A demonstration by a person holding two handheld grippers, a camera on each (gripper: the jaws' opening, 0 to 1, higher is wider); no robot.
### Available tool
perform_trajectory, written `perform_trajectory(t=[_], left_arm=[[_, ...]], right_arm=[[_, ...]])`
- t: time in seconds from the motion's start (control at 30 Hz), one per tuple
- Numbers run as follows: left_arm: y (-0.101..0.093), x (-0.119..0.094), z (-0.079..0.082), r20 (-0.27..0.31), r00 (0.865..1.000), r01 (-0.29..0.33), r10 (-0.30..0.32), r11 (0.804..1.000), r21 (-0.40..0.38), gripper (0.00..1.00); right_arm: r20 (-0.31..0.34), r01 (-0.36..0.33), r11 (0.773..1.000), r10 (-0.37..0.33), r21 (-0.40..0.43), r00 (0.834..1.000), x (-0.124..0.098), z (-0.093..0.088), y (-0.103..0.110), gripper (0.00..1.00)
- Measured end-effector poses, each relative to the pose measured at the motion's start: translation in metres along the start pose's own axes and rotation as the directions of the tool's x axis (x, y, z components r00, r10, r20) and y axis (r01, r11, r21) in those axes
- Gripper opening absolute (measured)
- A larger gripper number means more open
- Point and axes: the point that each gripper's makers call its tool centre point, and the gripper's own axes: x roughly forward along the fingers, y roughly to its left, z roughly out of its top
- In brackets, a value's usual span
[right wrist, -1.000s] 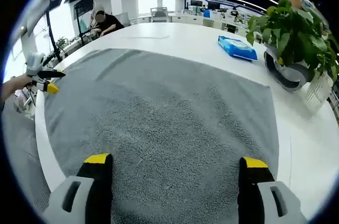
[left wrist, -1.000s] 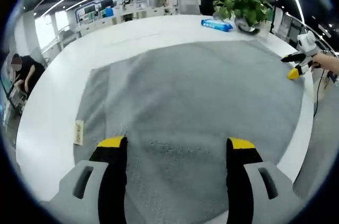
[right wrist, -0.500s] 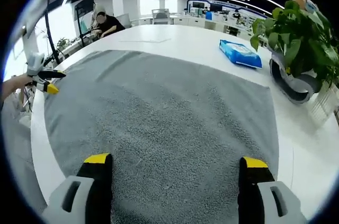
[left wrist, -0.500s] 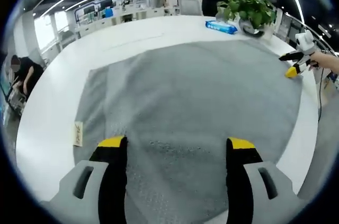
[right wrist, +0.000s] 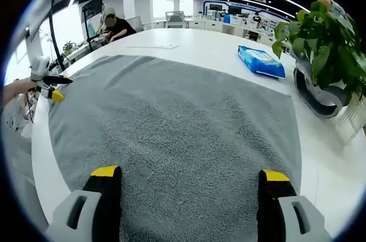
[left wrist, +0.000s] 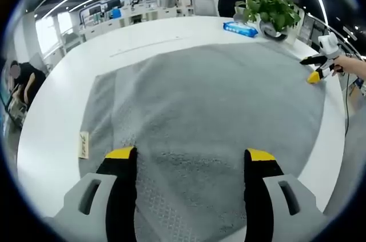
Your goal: Open the folded towel by lifting each exposed corner and separating the folded layers until the towel lies flat within the target outline without major curled edges
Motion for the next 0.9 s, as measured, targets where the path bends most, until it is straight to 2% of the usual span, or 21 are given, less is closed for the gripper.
perform_trajectory(t=[0.2, 0.3, 0.37, 0.43, 0.47, 0.5, 0.6, 0.67, 0.7, 0.73, 0.9], left_arm=[[0.000, 0.000, 0.000, 0.011, 1.000, -0.003, 0.003, 1.000, -0.004, 0.78], [0.000, -0.001, 0.001, 0.038, 0.999, -0.003, 0.003, 1.000, -0.007, 0.78], [-0.003, -0.001, 0.000, 0.047, 0.999, 0.008, -0.007, 1.000, -0.021, 0.85], [-0.006, -0.002, 0.000, 0.043, 0.999, 0.014, -0.012, 0.999, -0.049, 1.00], [-0.006, -0.005, -0.002, 0.039, 0.999, 0.007, -0.004, 0.997, -0.078, 0.98], [-0.010, -0.007, 0.003, 0.074, 0.997, 0.024, -0.017, 0.995, -0.093, 0.97], [-0.011, -0.022, 0.015, 0.153, 0.988, 0.007, 0.012, 0.992, -0.123, 0.99], [-0.015, -0.033, 0.019, 0.191, 0.981, -0.001, 0.027, 0.991, -0.135, 0.99], [-0.017, -0.044, 0.026, 0.228, 0.972, -0.017, 0.046, 0.992, -0.127, 0.99], [-0.021, -0.050, 0.028, 0.242, 0.969, -0.017, 0.048, 0.991, -0.129, 0.99], [-0.029, -0.093, 0.045, 0.346, 0.930, -0.096, 0.126, 0.990, -0.102, 0.98]], right_arm=[[0.006, 0.007, 1.000, -0.007, 0.007, 1.000, 0.000, 0.001, -0.001, 1.00], [-0.001, 0.013, 1.000, -0.013, 0.015, 1.000, -0.002, 0.000, 0.001, 1.00], [0.009, 0.036, 0.999, -0.036, 0.033, 0.999, -0.007, 0.001, 0.000, 1.00], [0.053, 0.033, 0.998, -0.035, 0.046, 0.998, -0.017, 0.006, 0.003, 1.00], [0.059, 0.038, 0.998, -0.041, 0.050, 0.997, -0.024, 0.006, 0.005, 1.00], [0.067, 0.042, 0.998, -0.045, 0.052, 0.997, -0.029, 0.006, 0.006, 1.00], [0.125, 0.070, 0.997, -0.074, 0.040, 0.989, -0.049, 0.010, 0.011, 1.00], [0.149, 0.072, 0.995, -0.081, 0.065, 0.986, -0.062, 0.009, 0.018, 1.00], [0.170, 0.068, 0.992, -0.085, 0.104, 0.982, -0.070, 0.010, 0.023, 1.00], [0.179, 0.067, 0.989, -0.089, 0.129, 0.980, -0.076, 0.008, 0.026, 1.00], [0.243, 0.077, 0.990, -0.104, 0.118, 0.965, -0.109, 0.006, 0.047, 1.00]])
